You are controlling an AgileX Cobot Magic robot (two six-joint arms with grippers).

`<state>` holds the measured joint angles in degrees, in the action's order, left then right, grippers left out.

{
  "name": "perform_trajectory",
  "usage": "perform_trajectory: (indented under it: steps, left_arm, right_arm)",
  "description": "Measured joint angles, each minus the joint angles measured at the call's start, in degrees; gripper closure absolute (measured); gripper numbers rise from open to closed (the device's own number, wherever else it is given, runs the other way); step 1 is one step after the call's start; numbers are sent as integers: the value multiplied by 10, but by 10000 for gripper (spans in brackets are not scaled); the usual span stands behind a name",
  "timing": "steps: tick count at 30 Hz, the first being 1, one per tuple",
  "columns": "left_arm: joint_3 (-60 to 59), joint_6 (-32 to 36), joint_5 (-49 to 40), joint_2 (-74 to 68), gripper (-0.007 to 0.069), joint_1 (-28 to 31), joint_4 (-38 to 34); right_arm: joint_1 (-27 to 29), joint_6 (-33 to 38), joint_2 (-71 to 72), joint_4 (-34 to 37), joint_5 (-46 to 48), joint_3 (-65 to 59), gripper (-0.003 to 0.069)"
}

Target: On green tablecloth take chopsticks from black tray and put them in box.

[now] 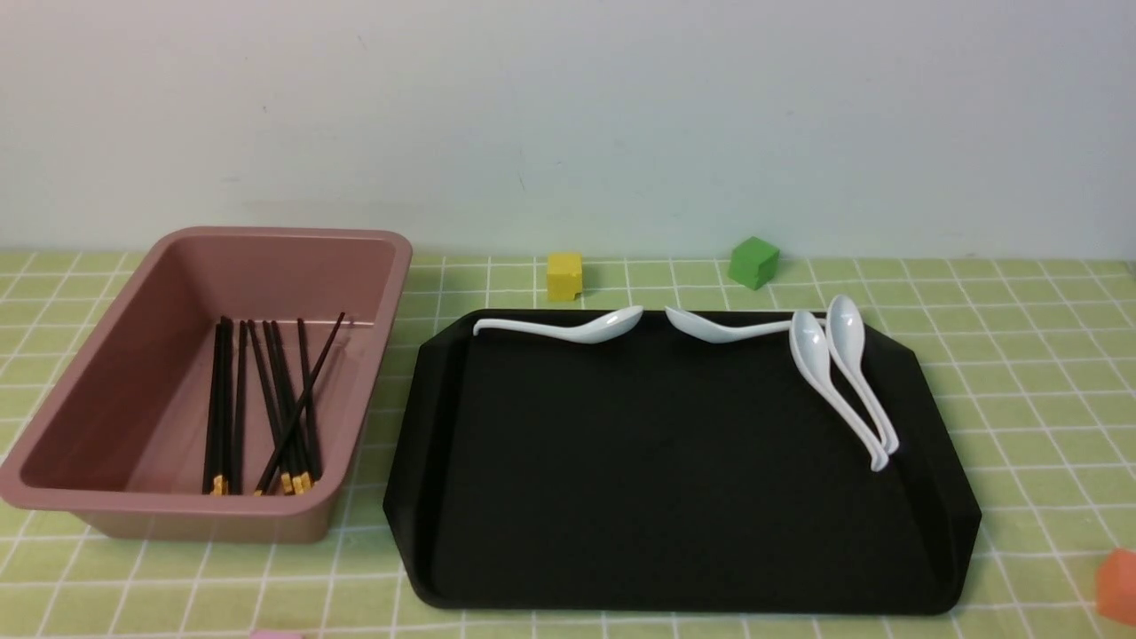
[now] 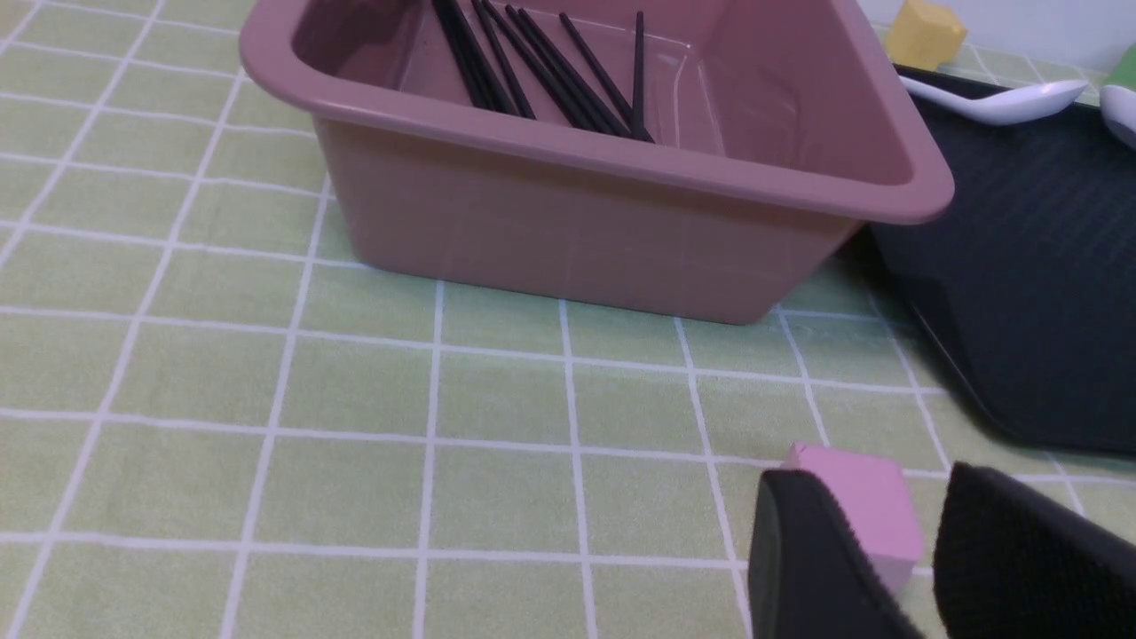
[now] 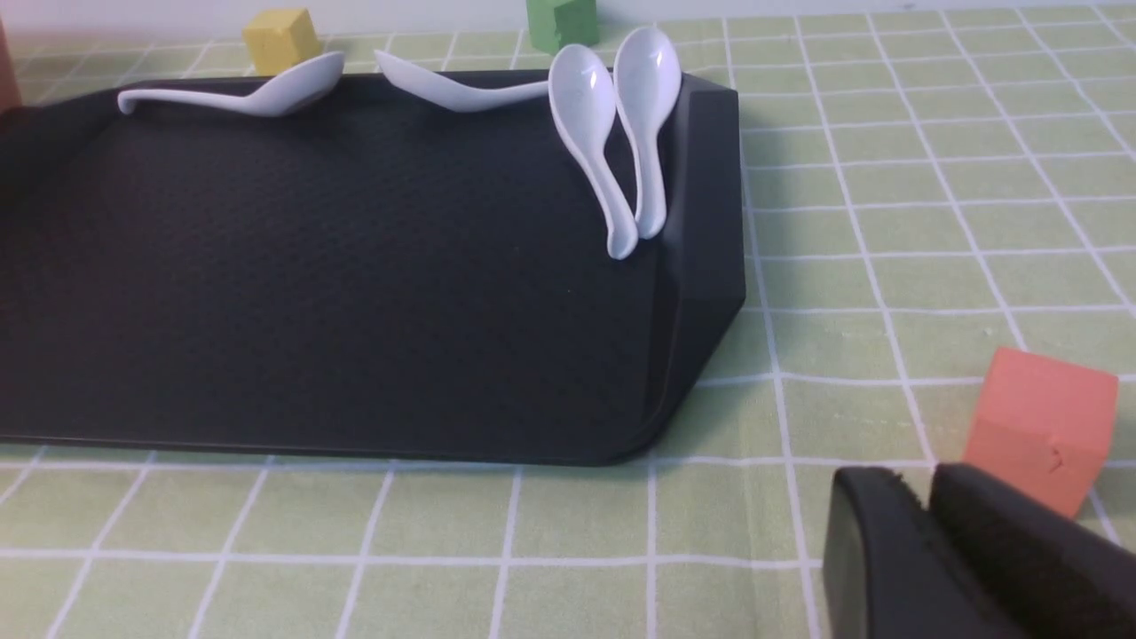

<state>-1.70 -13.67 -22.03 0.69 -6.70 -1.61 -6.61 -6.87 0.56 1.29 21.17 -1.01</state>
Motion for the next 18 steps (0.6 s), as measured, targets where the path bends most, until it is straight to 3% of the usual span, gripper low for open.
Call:
perform_trajectory:
  steps: [18]
  left_arm:
    - [0,0,0,0,386,0,0]
  right_arm:
    - [0,0,0,0,0,0,529]
